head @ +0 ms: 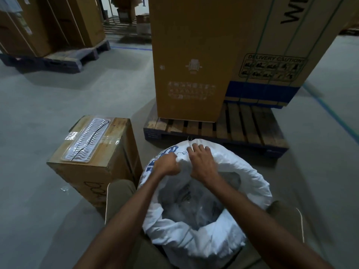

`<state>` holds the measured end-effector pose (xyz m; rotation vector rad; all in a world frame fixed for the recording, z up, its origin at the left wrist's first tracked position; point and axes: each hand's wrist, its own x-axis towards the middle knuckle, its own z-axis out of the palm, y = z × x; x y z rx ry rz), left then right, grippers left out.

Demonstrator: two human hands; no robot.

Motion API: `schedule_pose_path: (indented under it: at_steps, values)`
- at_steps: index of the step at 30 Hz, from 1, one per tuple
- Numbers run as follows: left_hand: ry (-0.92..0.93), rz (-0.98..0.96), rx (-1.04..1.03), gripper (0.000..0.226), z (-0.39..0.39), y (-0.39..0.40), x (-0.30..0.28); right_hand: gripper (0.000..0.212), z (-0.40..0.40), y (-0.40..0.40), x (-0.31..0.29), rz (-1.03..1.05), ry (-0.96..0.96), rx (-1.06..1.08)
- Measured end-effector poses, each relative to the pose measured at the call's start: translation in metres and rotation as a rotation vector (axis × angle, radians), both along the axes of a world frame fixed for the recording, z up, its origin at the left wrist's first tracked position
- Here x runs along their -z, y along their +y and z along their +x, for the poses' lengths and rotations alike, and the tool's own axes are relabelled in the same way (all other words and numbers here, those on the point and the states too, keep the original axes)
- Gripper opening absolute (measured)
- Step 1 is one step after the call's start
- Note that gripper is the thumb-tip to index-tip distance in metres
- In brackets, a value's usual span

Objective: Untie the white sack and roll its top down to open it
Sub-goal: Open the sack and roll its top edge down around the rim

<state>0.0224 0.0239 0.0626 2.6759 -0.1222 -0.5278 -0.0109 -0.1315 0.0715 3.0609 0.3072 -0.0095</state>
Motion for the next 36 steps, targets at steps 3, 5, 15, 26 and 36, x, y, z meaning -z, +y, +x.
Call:
schedule_pose_path:
  at_steps: [3, 5, 15, 26, 36]
  values:
    - [0.177, -0.131, 0.142, 0.07, 0.019, 0.016, 0.003, 0.047, -0.011, -0.002, 0.015, 0.036, -0.051, 0.064]
    - [0.053, 0.004, 0.164, 0.078, 0.013, 0.013, 0.009, 0.027, -0.003, -0.001, 0.007, 0.11, 0.065, 0.168]
    - [-0.431, 0.252, 0.211, 0.052, -0.019, -0.036, 0.028, 0.058, 0.026, -0.022, -0.019, 0.135, 0.399, 0.17]
    - [-0.302, 0.265, 0.24, 0.082, 0.002, -0.032, 0.02, 0.048, 0.006, -0.036, 0.013, 0.36, 0.255, 0.364]
    - [-0.191, 0.105, 0.184, 0.046, 0.004, -0.062, 0.025, 0.055, 0.015, -0.056, 0.006, 0.336, 0.343, 0.312]
